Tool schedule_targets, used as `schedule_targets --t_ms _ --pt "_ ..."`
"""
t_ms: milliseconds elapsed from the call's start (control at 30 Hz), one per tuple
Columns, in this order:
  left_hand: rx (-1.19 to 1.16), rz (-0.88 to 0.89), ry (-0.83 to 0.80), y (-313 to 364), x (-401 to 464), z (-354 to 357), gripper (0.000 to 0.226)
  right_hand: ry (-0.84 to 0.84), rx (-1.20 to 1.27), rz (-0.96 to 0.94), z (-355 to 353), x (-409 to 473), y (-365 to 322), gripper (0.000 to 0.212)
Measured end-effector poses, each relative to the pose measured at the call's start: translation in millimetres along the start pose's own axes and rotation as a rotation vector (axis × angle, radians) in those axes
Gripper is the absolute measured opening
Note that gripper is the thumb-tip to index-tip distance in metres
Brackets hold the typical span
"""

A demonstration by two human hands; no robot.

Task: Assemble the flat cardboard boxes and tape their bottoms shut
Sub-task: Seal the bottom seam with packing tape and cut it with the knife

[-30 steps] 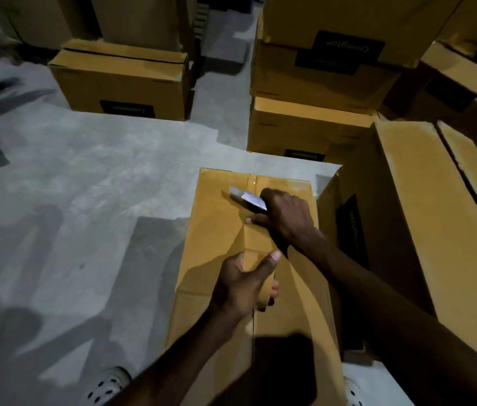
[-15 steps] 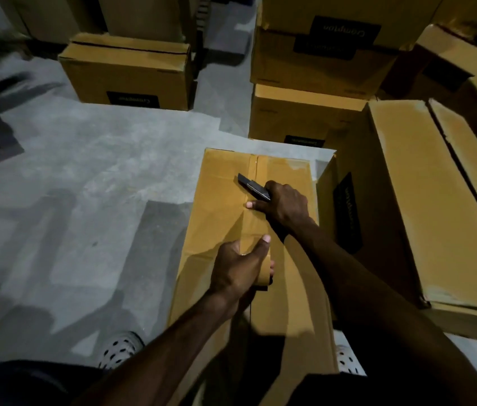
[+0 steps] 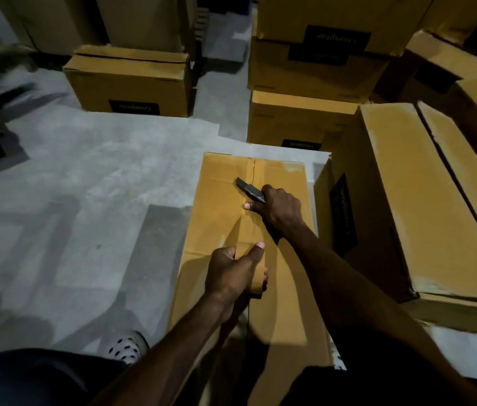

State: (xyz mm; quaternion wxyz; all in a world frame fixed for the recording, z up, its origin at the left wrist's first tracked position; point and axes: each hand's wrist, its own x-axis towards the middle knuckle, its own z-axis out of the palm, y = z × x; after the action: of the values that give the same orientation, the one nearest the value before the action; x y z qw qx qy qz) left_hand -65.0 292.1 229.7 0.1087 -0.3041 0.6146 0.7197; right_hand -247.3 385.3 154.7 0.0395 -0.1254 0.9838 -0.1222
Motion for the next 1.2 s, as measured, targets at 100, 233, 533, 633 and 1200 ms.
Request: schedule_targets --t_ms 100,233,533,633,1200 --pt "-0.001 -0.007 0.030 -3.1 2.1 0.0 0.025 -0.006 0.011 -0.006 -2.0 0.0 -0.1 0.065" --pt "-0.003 -0.085 0.026 -8.0 0.9 2.7 0.032 0.000 0.008 -0.008 1.9 -1.2 0.6 0.064" --pt "0.031 -0.105 0.123 -36.6 -1.8 8.2 0.055 -0.009 0.007 -0.001 -0.8 -9.7 -3.2 0.063" --pt "0.082 -0.043 0.158 -35.1 -6.5 12.0 0.060 -0.097 0.028 -0.032 -5.6 -24.8 -3.3 0.055" --pt "-0.024 -0.145 -0.068 -71.2 -67.8 -18.2 0.028 -0.122 0.047 0.026 -7.5 -79.2 -3.6 0.062"
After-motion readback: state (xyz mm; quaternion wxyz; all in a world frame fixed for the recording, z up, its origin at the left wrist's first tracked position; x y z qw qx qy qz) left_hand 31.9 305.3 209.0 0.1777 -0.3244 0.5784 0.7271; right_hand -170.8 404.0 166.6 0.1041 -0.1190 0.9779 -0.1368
